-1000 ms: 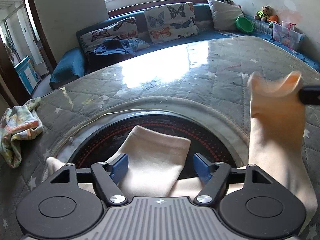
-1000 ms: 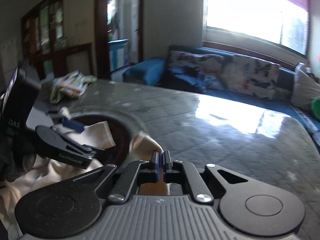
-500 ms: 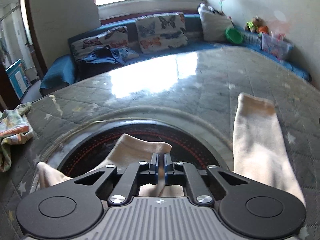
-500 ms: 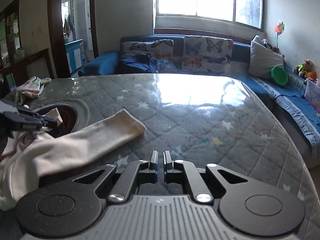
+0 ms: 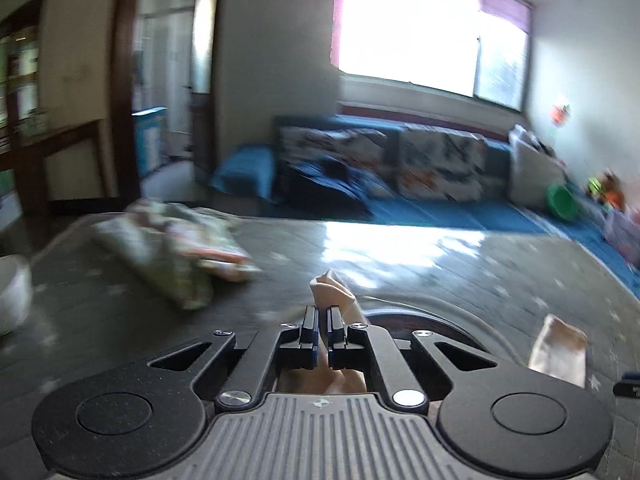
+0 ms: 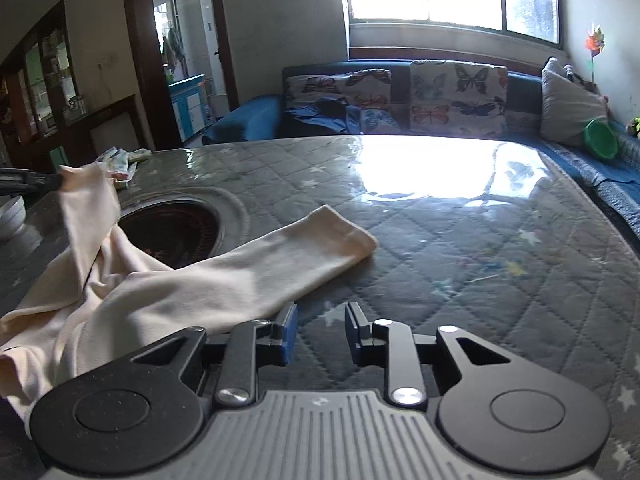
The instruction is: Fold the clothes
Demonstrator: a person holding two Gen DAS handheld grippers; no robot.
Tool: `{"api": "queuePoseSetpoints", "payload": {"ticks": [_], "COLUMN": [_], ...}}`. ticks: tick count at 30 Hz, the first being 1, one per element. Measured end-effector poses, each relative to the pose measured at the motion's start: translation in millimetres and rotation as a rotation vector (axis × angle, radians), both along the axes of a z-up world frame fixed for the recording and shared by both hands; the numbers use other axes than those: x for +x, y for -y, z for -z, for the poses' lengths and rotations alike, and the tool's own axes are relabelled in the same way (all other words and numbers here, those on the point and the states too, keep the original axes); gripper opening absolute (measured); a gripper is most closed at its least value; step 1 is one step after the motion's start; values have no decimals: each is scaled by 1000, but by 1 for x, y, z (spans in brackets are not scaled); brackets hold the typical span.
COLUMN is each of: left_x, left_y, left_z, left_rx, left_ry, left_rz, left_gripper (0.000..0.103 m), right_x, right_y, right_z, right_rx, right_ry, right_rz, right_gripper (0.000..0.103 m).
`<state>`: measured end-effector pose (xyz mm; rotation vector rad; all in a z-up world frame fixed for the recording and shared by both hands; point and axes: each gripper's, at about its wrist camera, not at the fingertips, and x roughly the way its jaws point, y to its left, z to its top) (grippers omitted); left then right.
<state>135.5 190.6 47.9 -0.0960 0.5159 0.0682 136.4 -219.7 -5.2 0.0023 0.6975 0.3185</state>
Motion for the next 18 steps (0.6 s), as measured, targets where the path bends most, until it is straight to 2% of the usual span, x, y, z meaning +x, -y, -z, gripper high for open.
{"api": "queuePoseSetpoints", "payload": {"ticks": [5, 9, 14, 18], "left_x": [-49, -80, -98, -98], "left_y": [-47, -83, -126, -138], "left_z": [-13, -9, 10, 29], "left_rx": [-14, -7, 10, 41], "left_ry": [45, 35, -43, -114], "left_rz": [-146, -274, -404, -451], "left_gripper": [4, 4, 4, 4], "right_x": [4, 14, 30, 46], "right_y": [-3, -2, 0, -2], "right_z": [0, 3, 9, 12], "right_rx": [18, 8, 6, 5], "right_ry": [-17, -23, -34, -30], "right_rz": [3, 30, 75, 105], "right_gripper": [32, 35, 35, 35]}}
